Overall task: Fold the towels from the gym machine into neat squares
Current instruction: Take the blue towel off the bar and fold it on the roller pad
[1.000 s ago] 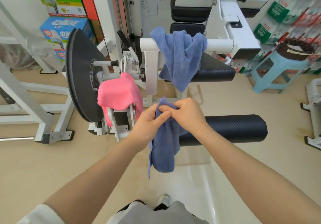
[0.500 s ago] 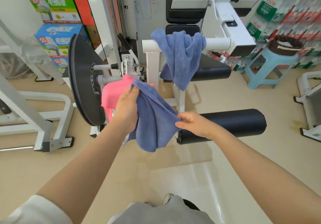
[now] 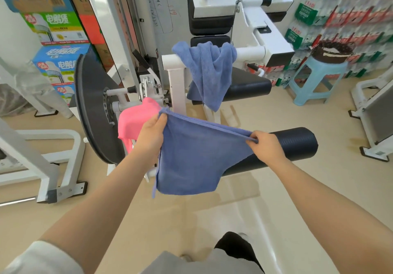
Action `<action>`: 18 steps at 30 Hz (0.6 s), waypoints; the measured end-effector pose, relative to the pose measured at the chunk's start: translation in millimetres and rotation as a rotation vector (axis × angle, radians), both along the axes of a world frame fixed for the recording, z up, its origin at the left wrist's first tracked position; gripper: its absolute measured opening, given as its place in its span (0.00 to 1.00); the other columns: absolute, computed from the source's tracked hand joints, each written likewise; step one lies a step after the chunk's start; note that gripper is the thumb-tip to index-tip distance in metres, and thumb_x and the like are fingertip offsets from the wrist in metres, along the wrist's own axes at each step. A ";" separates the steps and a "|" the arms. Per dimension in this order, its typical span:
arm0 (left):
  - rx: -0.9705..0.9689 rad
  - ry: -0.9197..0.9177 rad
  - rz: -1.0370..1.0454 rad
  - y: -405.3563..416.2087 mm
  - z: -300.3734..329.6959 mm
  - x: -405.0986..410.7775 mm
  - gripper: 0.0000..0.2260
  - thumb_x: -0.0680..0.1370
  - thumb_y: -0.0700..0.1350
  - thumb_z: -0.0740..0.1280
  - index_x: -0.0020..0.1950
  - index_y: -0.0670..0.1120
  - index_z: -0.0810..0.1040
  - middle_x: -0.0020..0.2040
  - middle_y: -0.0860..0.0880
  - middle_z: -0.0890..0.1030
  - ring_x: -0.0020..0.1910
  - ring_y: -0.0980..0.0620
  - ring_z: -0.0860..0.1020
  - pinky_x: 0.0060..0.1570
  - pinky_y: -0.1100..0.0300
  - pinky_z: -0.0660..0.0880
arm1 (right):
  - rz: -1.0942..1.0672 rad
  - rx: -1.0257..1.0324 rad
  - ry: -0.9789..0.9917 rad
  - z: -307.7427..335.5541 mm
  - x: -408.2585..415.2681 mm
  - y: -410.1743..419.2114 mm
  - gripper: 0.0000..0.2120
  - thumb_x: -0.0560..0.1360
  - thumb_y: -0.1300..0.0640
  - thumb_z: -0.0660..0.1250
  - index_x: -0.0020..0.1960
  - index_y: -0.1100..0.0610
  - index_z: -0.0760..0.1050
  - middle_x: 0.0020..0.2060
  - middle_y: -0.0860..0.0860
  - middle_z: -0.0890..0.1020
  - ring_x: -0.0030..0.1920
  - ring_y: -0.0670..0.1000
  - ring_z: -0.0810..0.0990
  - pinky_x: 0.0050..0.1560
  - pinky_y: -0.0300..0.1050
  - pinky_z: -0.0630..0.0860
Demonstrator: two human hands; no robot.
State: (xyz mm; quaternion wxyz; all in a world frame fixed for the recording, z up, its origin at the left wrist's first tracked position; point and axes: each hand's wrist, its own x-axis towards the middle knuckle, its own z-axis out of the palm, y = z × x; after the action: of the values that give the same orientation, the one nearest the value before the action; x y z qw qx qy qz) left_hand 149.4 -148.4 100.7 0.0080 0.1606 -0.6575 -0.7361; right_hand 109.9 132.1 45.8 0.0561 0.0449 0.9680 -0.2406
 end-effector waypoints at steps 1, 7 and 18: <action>-0.006 0.006 -0.014 5.5 -1.3 -2.3 0.11 0.81 0.50 0.59 0.47 0.51 0.80 0.42 0.53 0.83 0.43 0.54 0.81 0.48 0.59 0.77 | -0.030 0.020 0.022 2.7 -5.5 8.0 0.08 0.78 0.56 0.59 0.47 0.58 0.76 0.38 0.54 0.77 0.39 0.55 0.75 0.39 0.44 0.69; -0.083 -0.015 -0.098 46.0 -9.3 -30.2 0.12 0.81 0.50 0.58 0.44 0.49 0.79 0.36 0.54 0.82 0.34 0.55 0.78 0.35 0.64 0.74 | -0.135 -0.068 0.259 11.7 -41.8 58.5 0.08 0.76 0.61 0.61 0.49 0.62 0.78 0.46 0.57 0.73 0.40 0.54 0.72 0.44 0.44 0.70; 0.015 -0.032 0.096 153.3 -21.7 -97.3 0.10 0.80 0.50 0.61 0.48 0.49 0.81 0.48 0.51 0.83 0.46 0.55 0.81 0.45 0.62 0.74 | -0.022 -0.188 0.019 28.4 -120.7 169.4 0.07 0.68 0.51 0.66 0.37 0.53 0.80 0.37 0.56 0.81 0.46 0.60 0.78 0.48 0.57 0.76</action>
State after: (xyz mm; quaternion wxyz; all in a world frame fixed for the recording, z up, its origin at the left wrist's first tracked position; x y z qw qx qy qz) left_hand 52.1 4.9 79.0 0.0317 0.2039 -0.6435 -0.7371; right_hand -10.7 301.5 74.2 0.0480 0.0477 0.9411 -0.3313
